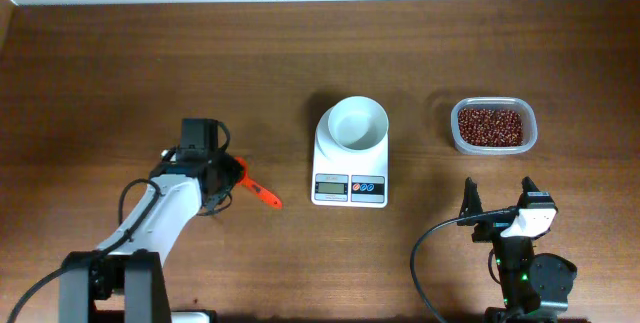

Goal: Scoop and weigh 50g on scale
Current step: 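Close the left gripper on the orange scoop's cup rim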

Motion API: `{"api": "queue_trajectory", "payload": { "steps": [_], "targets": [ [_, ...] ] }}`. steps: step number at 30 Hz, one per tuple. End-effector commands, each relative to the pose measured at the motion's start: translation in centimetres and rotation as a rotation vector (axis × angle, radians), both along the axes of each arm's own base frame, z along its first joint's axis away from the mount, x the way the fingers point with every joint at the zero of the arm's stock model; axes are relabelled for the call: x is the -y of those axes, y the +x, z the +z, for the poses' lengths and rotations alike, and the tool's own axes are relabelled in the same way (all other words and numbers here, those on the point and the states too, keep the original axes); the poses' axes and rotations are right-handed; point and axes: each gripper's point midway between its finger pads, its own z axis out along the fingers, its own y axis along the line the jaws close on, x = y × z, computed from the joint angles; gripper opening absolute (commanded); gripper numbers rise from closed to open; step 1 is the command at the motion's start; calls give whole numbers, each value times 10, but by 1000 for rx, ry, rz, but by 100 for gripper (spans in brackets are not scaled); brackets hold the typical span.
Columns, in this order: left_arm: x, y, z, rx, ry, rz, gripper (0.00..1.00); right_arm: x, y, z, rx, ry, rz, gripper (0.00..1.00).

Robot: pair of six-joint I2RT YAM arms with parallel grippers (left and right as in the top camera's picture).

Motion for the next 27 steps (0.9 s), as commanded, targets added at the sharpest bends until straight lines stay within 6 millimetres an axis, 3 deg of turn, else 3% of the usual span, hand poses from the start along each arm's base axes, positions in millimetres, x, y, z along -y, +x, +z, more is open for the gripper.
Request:
{"api": "queue_trajectory", "payload": {
  "steps": [1,14,27],
  "targets": [
    [-1,-3,-5,-13,37,-22,33,-1,0,-4,-9,7,3,99],
    [-14,-5,-5,-20,114,-8,33,-1,0,-4,-9,7,3,99],
    [-15,-7,-6,-28,114,-7,10,-1,0,-4,-9,7,3,99]
  ]
}}
